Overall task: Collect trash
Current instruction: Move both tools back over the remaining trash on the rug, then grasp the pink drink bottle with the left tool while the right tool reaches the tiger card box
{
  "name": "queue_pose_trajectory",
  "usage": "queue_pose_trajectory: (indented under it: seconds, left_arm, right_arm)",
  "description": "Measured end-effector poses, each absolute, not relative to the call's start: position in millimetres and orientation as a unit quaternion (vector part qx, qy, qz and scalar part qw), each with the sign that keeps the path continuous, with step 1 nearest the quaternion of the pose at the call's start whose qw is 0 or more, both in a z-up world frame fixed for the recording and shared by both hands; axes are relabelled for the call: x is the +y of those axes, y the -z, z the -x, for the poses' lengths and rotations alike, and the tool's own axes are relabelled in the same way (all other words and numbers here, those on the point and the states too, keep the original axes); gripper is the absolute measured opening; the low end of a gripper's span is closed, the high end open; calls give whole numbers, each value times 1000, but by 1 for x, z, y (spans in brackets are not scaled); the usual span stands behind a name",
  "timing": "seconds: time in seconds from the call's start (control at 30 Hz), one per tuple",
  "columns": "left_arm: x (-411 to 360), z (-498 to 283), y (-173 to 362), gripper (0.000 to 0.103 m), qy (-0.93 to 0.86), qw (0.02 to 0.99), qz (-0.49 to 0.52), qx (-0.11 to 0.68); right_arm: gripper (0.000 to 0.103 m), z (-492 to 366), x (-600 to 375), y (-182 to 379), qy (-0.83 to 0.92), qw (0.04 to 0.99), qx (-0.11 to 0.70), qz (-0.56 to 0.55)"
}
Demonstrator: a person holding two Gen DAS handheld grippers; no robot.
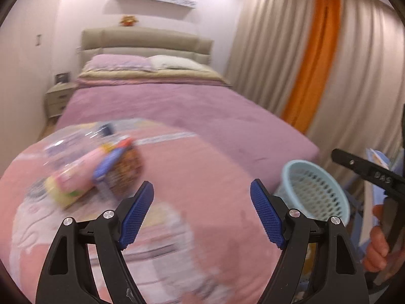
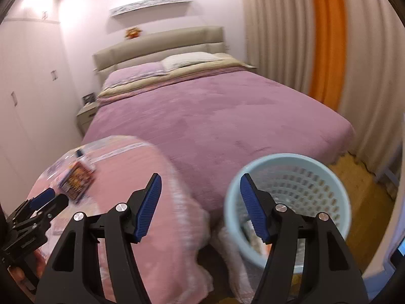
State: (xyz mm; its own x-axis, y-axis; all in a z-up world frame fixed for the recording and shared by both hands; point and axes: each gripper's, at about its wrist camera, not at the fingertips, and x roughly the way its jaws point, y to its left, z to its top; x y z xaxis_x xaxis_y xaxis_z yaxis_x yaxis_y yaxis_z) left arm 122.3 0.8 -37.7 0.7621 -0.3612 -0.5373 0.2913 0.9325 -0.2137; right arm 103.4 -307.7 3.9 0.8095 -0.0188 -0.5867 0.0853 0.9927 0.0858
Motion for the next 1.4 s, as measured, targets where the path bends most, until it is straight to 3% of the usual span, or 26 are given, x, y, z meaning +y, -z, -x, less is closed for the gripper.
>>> queue_pose_trajectory:
  seconds: [0.43, 0.73, 1.03, 1.4]
  left_arm:
    - [86, -113, 92, 76, 74, 927, 75, 361]
    - [144, -112, 74, 73, 42, 935, 86, 342]
    - [165, -180, 50, 71, 67, 934, 72, 342]
    - [138, -225, 73, 53, 155, 888, 24, 433]
  right_arm:
    - [61, -127, -171, 42, -80, 948, 309, -1]
    - [60, -149, -131, 75, -118, 932, 343, 0]
    - [60, -153, -119, 82, -121, 925, 359, 18]
    - [61, -158, -128, 83, -126, 922, 365, -2]
